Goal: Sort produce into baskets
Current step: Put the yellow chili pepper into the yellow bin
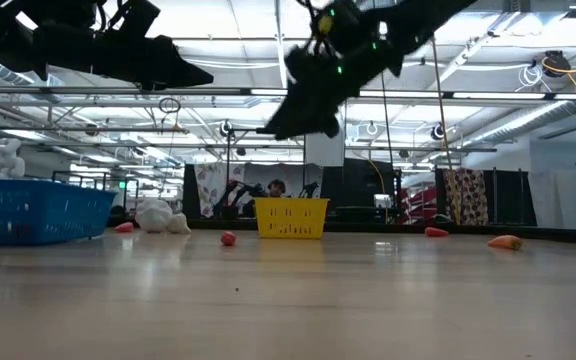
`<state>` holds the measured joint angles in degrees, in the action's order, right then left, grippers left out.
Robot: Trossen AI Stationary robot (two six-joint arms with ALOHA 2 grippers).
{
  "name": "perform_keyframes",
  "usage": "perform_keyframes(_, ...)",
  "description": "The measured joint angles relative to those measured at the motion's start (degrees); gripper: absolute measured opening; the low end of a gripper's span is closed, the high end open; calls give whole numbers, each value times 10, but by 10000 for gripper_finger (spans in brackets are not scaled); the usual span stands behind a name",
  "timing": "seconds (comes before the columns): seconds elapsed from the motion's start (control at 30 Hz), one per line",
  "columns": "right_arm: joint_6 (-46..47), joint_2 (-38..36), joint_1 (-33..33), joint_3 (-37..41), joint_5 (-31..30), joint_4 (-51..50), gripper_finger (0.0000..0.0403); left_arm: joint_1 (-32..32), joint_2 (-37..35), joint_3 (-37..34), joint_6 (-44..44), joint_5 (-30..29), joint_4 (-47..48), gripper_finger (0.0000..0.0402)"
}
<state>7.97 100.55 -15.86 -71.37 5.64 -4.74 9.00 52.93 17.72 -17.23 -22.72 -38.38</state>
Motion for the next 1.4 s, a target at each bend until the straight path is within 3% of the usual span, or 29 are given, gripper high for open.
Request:
perform_keyframes(0.3,9,1,92,-53,3,-102,171,0,0,0,0,1,-1,198)
perform_keyframes(0.47,81,-5,143,-124,4,-302,171,0,0,0,3,2,-1,198)
perform_keyframes(0.63,210,-5,209,-178,11,-487,171,0,0,0,3,2,-1,198)
perform_keyframes(0.8,337,-5,295,-183,60,-577,171,0,0,0,3,2,-1,198)
perform_keyframes(0.97,500,-2,383,-183,39,-645,171,0,0,0,4,5,-1,198)
perform_keyframes(1.1,599,-2,449,-183,4,-764,171,0,0,0,5,20,-2,198)
perform_keyframes(1.23,619,-2,506,-182,4,-844,171,0,0,0,5,24,-2,198)
perform_keyframes(1.4,537,-2,558,-144,-26,-846,171,0,0,0,5,30,-3,198)
